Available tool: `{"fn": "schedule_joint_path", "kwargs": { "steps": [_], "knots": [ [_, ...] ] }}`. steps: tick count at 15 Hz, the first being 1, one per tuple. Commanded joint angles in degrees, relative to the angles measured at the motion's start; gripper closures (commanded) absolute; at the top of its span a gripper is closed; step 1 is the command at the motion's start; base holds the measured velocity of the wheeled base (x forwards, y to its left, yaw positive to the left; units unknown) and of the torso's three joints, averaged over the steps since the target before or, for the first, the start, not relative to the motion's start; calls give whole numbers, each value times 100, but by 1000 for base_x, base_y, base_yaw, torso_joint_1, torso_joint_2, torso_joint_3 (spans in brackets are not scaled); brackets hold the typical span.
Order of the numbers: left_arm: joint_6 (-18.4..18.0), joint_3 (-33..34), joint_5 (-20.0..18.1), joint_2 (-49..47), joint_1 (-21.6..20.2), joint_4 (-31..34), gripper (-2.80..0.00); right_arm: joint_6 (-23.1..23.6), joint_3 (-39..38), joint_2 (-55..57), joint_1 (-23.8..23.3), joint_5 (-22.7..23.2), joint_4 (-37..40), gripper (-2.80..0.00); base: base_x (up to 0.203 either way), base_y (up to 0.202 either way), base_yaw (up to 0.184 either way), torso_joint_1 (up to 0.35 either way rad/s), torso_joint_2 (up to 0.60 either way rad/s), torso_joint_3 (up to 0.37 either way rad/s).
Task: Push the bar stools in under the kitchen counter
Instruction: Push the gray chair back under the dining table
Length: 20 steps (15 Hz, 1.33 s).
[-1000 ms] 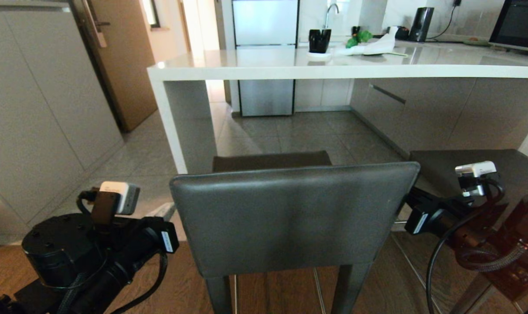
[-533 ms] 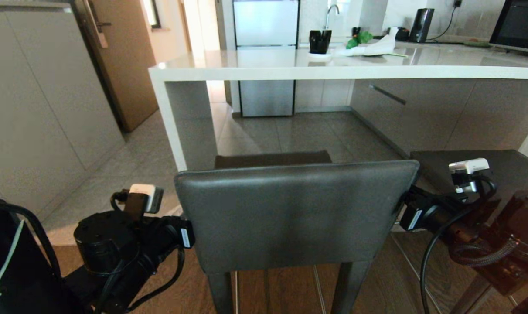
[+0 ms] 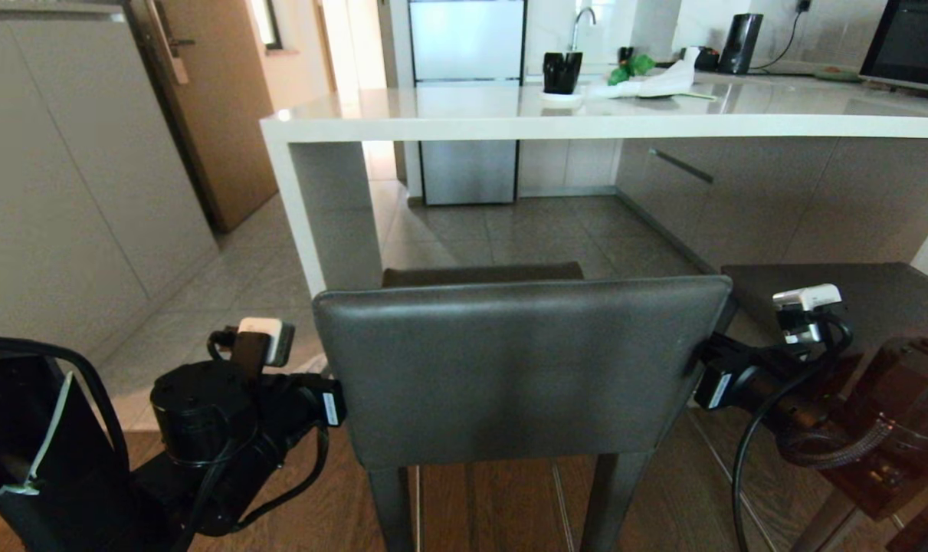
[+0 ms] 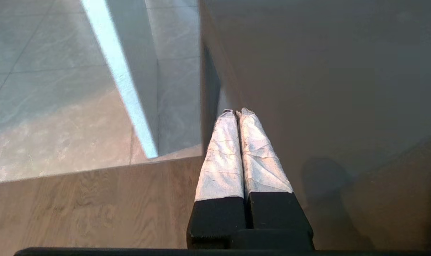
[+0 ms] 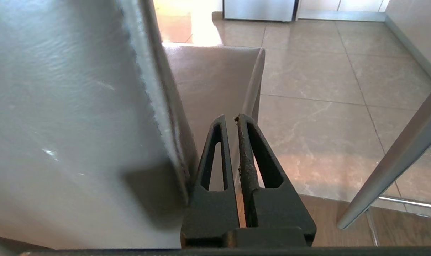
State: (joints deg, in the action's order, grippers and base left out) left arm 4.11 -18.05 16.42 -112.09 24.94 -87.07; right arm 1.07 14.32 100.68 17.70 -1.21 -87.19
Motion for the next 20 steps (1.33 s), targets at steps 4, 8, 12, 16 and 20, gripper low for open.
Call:
{"fn": "schedule_joint_path", "kwargs": {
  "steps": [4, 8, 12, 16, 20],
  "knots": [
    [-6, -56, -58, 205, -543, -60, 0, -4, 32, -31, -328, 37, -48, 0, 0, 0, 0, 0, 0, 0],
    [10, -148, -60, 265, -234, -60, 0, 126, 209, -31, -197, 11, -48, 0, 0, 0, 0, 0, 0, 0],
    [24, 294, -94, 543, -127, -60, 0, 130, 203, -49, -10, -2, -48, 0, 0, 0, 0, 0, 0, 0],
    [46, 562, -227, 645, -192, -60, 0, 130, 212, -5, 76, -18, -48, 0, 0, 0, 0, 0, 0, 0],
    [37, 354, -209, 614, -24, -60, 0, 121, 221, 4, 76, -11, -48, 0, 0, 0, 0, 0, 0, 0]
  ]
}}
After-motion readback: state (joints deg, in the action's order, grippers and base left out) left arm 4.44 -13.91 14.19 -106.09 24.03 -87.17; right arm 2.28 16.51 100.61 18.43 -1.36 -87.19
